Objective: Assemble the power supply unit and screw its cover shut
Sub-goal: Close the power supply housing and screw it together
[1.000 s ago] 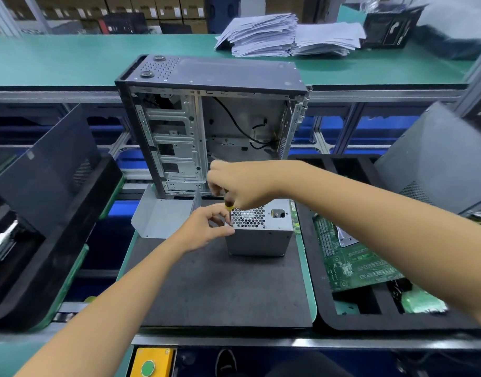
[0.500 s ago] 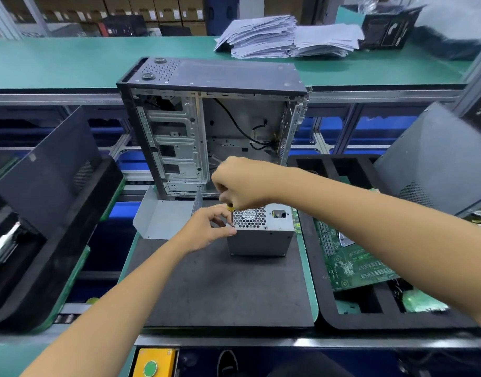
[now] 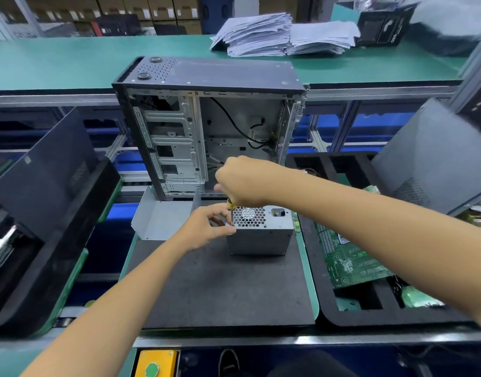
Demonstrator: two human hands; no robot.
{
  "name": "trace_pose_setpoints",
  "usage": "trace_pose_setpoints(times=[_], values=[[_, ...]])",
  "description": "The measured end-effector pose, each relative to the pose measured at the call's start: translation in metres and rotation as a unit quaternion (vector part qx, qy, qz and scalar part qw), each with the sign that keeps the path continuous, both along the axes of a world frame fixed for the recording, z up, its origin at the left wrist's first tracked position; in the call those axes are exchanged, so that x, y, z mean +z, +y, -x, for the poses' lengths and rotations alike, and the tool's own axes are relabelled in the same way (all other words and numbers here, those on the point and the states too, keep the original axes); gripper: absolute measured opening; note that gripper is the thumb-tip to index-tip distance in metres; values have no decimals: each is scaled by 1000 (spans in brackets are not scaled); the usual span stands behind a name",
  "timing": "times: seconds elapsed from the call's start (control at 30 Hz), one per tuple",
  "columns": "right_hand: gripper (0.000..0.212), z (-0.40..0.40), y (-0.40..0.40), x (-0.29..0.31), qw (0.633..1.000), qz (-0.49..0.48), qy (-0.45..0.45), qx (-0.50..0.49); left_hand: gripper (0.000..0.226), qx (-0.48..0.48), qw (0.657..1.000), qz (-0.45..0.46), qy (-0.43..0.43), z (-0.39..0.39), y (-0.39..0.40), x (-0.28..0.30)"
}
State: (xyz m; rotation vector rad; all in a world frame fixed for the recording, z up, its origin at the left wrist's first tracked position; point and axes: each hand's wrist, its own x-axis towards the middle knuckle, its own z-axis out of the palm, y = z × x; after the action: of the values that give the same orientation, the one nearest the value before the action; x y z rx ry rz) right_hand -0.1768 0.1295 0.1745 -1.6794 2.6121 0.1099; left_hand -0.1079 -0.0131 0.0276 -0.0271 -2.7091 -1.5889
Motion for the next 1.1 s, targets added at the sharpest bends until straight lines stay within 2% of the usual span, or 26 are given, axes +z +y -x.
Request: trace_pose_setpoints(times=[0.1, 0.2, 0.27, 0.37, 0.57, 0.67, 0.77, 0.83, 0.97, 1.1], values=[[32, 3, -2, 0, 999, -9, 36, 3, 17, -4, 1000, -3, -3, 1, -1, 1], [10, 5, -1, 7, 996, -52, -56, 50, 17, 5, 1000, -1, -4, 2, -1, 3], [11, 6, 1, 9, 995, -45, -62, 71, 17, 7, 1000, 4, -7, 3, -1, 4], [9, 5, 1, 5, 998, 8, -47, 36, 17, 8, 1000, 17, -4, 5, -1, 7], [22, 6, -6, -7, 997, 52, -53, -1, 17, -40, 993, 108, 5, 19, -3, 19], [19, 12, -2, -7, 981, 125, -148, -32, 27, -70, 991, 106, -35, 27, -3, 25], [25, 17, 4, -8, 935, 196, -284, -76, 33, -103, 983, 133, -75, 38, -6, 32], [26, 21, 7, -11, 914, 225, -321, -107, 28, -132, 977, 150, -80, 45, -8, 36], [28, 45, 17, -3, 903, 258, -297, -174, 24, -155, 967, 192, -61, 55, -5, 42], [31, 74, 36, 3, 910, 235, -246, -238, 25, -187, 944, 258, -85, 67, 0, 47]])
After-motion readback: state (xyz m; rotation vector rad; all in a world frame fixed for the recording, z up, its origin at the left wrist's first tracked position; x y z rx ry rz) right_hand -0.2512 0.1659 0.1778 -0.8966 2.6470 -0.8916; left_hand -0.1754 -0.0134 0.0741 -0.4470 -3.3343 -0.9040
